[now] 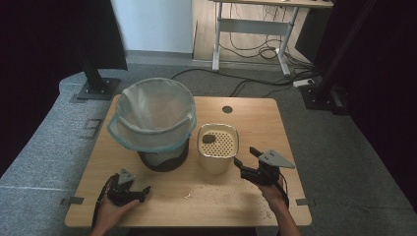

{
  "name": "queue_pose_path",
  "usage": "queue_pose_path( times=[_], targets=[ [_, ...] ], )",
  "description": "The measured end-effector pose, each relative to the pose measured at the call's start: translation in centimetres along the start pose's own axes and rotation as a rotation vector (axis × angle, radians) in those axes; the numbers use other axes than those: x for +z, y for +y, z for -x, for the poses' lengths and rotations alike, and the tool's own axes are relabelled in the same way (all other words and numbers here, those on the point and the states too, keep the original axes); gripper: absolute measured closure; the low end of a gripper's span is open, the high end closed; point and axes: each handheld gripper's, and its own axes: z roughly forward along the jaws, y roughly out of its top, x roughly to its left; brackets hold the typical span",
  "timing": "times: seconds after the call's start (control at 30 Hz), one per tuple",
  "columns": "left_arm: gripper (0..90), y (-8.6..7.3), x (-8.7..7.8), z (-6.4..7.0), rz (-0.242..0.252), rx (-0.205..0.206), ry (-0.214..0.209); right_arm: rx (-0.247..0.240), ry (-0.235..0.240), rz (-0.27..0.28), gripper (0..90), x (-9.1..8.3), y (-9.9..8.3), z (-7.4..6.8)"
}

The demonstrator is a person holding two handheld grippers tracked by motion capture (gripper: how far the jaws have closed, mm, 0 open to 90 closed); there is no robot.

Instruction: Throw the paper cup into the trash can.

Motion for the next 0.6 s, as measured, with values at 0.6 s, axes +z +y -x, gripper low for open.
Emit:
queue_pose_path(
  times=[0.6],
  targets=[
    [13.7, 0.0, 0.0, 0.0, 0.001, -0.002, 0.001, 0.023, -0.041, -0.08, 27.8, 0.7, -4.2, 1.1]
  ],
)
